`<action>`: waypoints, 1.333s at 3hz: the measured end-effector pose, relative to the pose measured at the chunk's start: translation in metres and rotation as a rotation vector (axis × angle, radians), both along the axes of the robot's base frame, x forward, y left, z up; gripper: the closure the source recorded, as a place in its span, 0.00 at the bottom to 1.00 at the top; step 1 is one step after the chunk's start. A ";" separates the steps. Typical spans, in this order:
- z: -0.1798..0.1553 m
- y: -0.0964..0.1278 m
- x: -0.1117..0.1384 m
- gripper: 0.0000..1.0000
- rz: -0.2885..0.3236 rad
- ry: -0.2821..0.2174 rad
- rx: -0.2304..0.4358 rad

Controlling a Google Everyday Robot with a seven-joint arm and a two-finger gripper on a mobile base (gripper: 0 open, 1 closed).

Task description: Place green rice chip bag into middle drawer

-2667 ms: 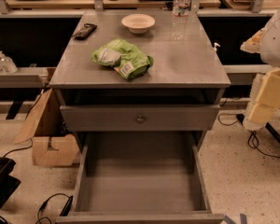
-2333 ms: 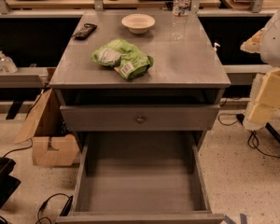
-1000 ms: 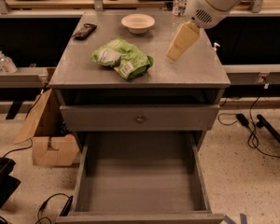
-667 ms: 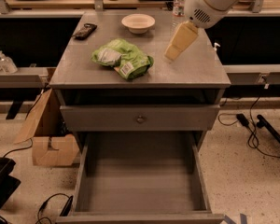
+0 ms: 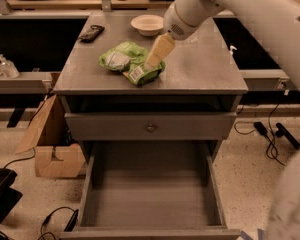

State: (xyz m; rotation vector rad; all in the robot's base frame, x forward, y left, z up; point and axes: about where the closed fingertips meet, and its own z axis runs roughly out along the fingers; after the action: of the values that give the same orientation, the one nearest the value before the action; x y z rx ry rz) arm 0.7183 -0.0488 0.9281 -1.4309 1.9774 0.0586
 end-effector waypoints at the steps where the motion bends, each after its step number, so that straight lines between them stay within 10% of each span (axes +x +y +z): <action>1: -0.033 0.029 0.028 0.00 0.023 0.041 0.065; 4: -0.084 0.097 0.058 0.00 0.016 0.204 0.144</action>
Offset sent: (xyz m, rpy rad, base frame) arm 0.0677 0.0908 -0.0712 0.2173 0.1776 0.0470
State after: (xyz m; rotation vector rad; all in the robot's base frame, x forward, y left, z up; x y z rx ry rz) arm 0.7766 0.0485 0.8445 -1.3924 2.0780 0.3598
